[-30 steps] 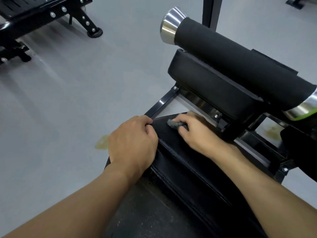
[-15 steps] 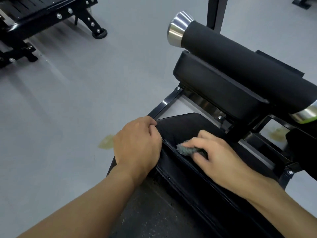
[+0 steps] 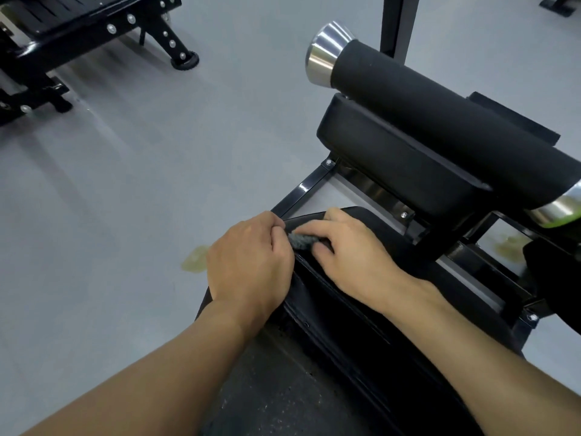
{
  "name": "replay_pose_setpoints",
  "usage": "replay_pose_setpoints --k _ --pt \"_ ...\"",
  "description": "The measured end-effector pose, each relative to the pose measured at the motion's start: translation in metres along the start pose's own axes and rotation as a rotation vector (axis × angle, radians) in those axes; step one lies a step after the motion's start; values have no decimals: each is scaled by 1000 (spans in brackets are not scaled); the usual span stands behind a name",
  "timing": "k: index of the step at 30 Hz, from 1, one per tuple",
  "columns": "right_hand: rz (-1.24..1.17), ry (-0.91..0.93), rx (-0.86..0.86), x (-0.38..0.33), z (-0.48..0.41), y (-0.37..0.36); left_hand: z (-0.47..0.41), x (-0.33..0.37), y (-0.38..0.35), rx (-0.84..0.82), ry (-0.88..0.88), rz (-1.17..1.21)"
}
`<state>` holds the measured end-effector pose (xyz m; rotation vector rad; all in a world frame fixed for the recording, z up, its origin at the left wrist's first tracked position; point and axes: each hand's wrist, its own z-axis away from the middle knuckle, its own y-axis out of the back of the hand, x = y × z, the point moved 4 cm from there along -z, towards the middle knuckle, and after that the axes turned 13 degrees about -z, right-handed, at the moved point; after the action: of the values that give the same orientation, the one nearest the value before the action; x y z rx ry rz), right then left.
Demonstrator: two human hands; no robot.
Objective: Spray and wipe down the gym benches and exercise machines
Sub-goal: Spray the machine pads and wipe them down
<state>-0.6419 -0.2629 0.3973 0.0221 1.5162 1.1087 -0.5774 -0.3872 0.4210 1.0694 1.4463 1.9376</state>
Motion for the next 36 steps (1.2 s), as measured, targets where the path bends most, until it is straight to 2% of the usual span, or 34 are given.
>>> replay_pose_setpoints --k 3,6,11,16,21,23,27,32,36 --pt "34 24 -8 -4 16 3 0 0 1 -2 0 10" --pt "65 14 -89 -6 49 5 -1 -1 0 16 8 19" --pt "32 -6 29 -2 0 -3 0 -1 -1 26 6 22" --pt "-30 -46 17 23 67 12 0 -3 -3 49 -4 11" --pt "2 -108 66 29 9 7 0 -2 -4 62 -51 -25" --pt "14 -114 59 31 12 9 1 0 -4 69 -103 -61" --pt "15 -97 -2 38 80 20 2 3 -5 122 -267 -143" --pt "0 -103 44 41 27 14 2 7 -3 93 -307 -249" --pt "-12 -77 47 46 68 25 33 26 -10 22 -556 -353"
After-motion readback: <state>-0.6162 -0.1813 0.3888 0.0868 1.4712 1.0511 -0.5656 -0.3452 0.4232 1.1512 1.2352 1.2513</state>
